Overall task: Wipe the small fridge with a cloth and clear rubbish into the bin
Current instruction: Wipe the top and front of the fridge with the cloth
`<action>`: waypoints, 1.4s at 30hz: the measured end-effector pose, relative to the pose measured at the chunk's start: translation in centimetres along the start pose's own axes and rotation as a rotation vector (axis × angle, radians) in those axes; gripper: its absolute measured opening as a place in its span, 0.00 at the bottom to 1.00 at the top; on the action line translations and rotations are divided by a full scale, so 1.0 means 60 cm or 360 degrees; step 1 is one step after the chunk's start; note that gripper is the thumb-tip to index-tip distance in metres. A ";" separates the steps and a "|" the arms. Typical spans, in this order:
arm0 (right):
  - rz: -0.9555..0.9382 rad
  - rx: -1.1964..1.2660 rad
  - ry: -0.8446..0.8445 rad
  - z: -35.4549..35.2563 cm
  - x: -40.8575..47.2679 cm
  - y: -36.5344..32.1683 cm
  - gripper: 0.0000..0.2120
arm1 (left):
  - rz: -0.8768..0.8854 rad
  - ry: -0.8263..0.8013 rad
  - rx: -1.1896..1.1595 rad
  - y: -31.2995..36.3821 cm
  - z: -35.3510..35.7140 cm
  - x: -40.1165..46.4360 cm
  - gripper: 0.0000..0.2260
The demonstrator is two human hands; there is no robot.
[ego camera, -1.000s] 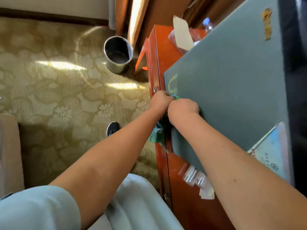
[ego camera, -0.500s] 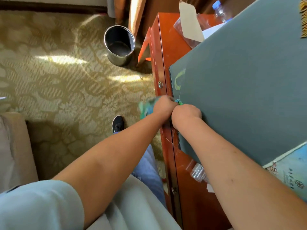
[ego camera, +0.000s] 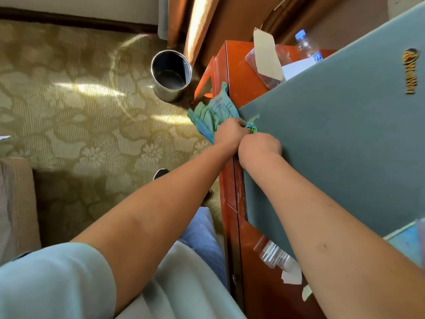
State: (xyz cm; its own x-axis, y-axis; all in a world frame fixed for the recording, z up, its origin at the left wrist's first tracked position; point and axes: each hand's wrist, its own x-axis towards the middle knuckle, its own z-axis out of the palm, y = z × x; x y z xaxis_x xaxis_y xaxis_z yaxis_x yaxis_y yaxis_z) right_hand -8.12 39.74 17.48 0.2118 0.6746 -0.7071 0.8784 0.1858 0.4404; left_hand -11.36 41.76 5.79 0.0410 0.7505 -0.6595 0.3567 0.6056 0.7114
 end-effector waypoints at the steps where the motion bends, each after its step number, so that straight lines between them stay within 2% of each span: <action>1: -0.0012 0.0008 -0.0022 0.017 0.004 -0.004 0.18 | -0.0032 -0.0012 -0.0001 -0.017 0.012 0.003 0.02; 4: -0.0032 -0.0003 -0.0145 0.063 0.008 -0.016 0.17 | -0.0119 -0.0123 0.0001 -0.067 0.048 0.001 0.05; 6: -0.0026 -0.0018 -0.0221 0.076 0.005 -0.019 0.17 | -0.0154 -0.0185 -0.0015 -0.086 0.061 -0.007 0.03; 9: -0.0015 -0.0038 -0.0243 0.061 -0.001 -0.015 0.16 | -0.0160 -0.0170 -0.0062 -0.084 0.058 -0.010 0.06; 16: -0.0015 -0.0063 -0.0042 -0.005 0.011 -0.004 0.14 | -0.0015 -0.0026 -0.0133 -0.012 0.001 0.009 0.06; 21: -0.0043 -0.0053 -0.0026 0.035 0.040 -0.019 0.16 | -0.0070 -0.0053 -0.0087 -0.041 0.017 0.029 0.02; 25: -0.0052 -0.0044 -0.0106 0.072 0.036 -0.023 0.16 | -0.0125 -0.0123 -0.0056 -0.077 0.043 0.023 0.03; 29: -0.0038 -0.0043 -0.0134 0.056 0.024 -0.012 0.16 | -0.0112 -0.0123 -0.0080 -0.069 0.041 0.012 0.04; 36: -0.0065 -0.0044 0.0137 -0.003 0.019 0.005 0.14 | -0.0010 0.0029 -0.0122 0.012 -0.015 0.020 0.03; 42: -0.0094 0.0036 0.0130 0.047 0.055 -0.021 0.16 | -0.0059 -0.0029 -0.0039 -0.029 0.002 0.054 0.03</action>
State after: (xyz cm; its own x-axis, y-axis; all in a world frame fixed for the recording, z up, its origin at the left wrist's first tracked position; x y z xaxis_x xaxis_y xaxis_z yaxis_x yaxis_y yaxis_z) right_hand -7.31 39.72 13.05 0.1245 0.7192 -0.6836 0.8979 0.2115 0.3860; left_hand -11.71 43.10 2.41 0.0454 0.7226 -0.6898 0.3350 0.6395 0.6920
